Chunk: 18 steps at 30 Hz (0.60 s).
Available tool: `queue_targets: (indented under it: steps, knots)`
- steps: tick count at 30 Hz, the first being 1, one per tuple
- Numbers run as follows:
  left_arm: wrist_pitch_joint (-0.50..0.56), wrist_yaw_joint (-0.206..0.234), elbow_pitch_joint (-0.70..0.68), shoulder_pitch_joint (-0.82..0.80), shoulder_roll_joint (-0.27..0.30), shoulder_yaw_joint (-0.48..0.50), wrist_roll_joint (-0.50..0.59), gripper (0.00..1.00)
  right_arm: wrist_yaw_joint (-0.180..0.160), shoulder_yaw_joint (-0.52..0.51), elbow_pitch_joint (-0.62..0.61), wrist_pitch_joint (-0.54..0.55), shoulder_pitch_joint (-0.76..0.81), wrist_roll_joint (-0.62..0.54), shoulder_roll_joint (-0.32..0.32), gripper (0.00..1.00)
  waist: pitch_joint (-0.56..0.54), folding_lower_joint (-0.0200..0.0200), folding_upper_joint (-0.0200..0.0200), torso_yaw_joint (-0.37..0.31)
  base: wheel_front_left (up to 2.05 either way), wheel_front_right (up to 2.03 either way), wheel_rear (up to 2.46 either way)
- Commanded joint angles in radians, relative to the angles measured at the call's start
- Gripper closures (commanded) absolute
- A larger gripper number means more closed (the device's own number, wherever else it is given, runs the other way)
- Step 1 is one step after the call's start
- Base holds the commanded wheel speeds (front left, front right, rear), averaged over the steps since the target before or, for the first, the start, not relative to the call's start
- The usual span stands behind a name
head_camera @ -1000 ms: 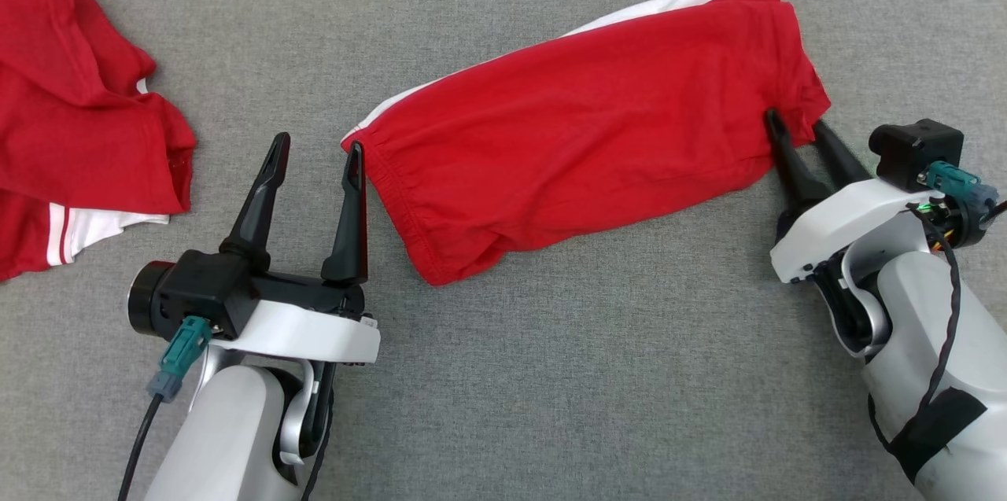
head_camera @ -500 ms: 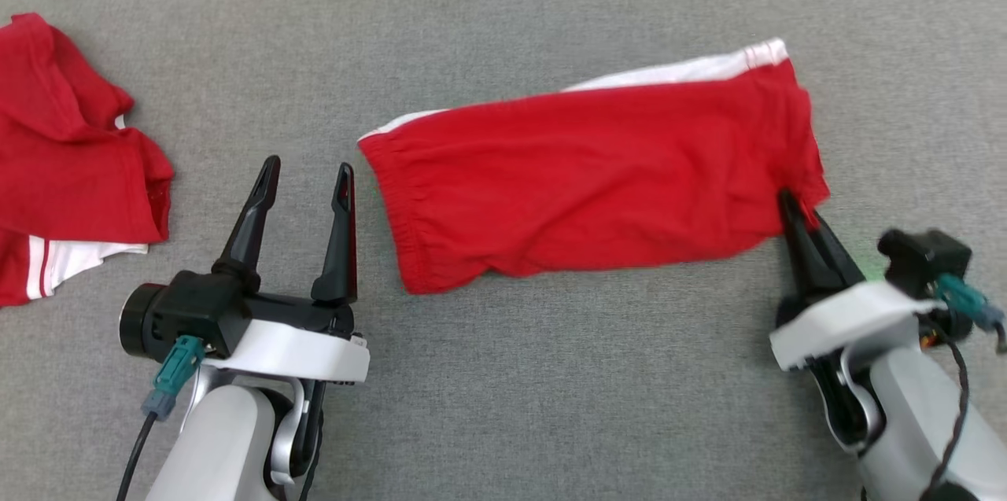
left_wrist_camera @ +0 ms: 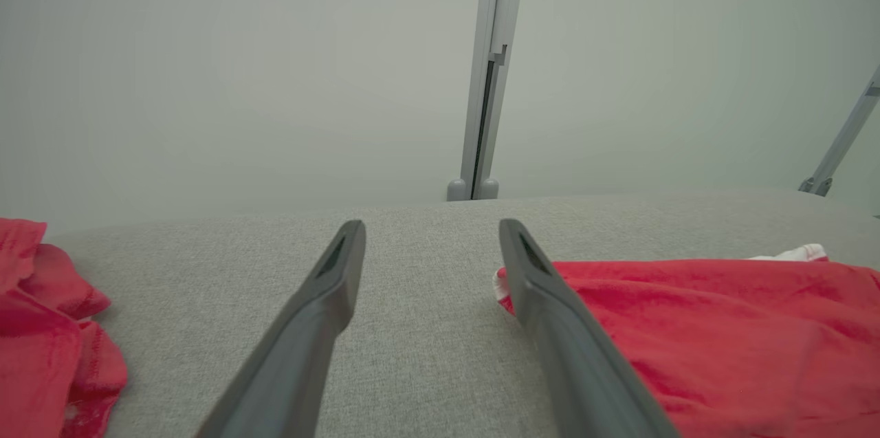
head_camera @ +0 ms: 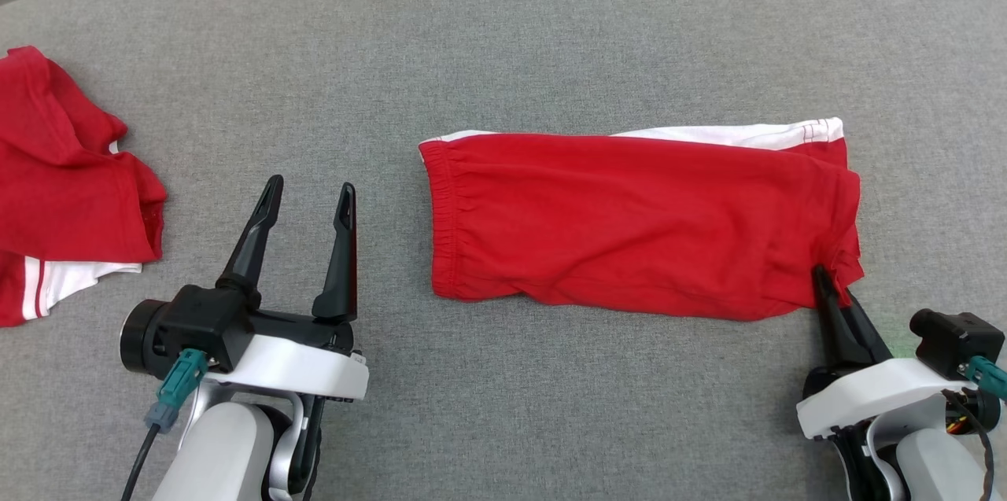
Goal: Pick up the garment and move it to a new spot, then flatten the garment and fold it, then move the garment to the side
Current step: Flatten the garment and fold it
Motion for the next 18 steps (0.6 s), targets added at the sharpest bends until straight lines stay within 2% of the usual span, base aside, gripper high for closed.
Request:
queue_targets:
  steps: [1,10,14,18]
  knots:
    - [0.001,0.001,-0.004,-0.001,0.006,0.0,-0.006,0.0,-0.003,-0.017,0.0,0.012,0.023,-0.008,0.001,1.0,0.0,0.0,-0.0001,0.0,0.0,0.0,0.0]
    - [0.008,0.006,-0.004,-0.003,0.007,-0.008,-0.011,0.0,-0.002,-0.035,-0.133,0.05,-0.034,-0.075,0.007,1.0,-0.003,0.0,-0.0001,0.002,0.0,0.0,0.0]
    - [0.007,0.005,0.0,-0.008,0.006,-0.012,-0.015,0.0,-0.001,0.008,-0.214,0.083,-0.067,-0.105,0.024,1.0,-0.008,0.0,-0.0001,0.007,0.0,0.0,0.0]
    - [0.004,0.005,0.001,-0.016,0.003,-0.016,-0.018,0.0,-0.001,0.124,-0.296,0.137,-0.126,-0.119,0.048,1.0,-0.008,0.0,-0.0001,0.024,0.0,0.0,0.0]
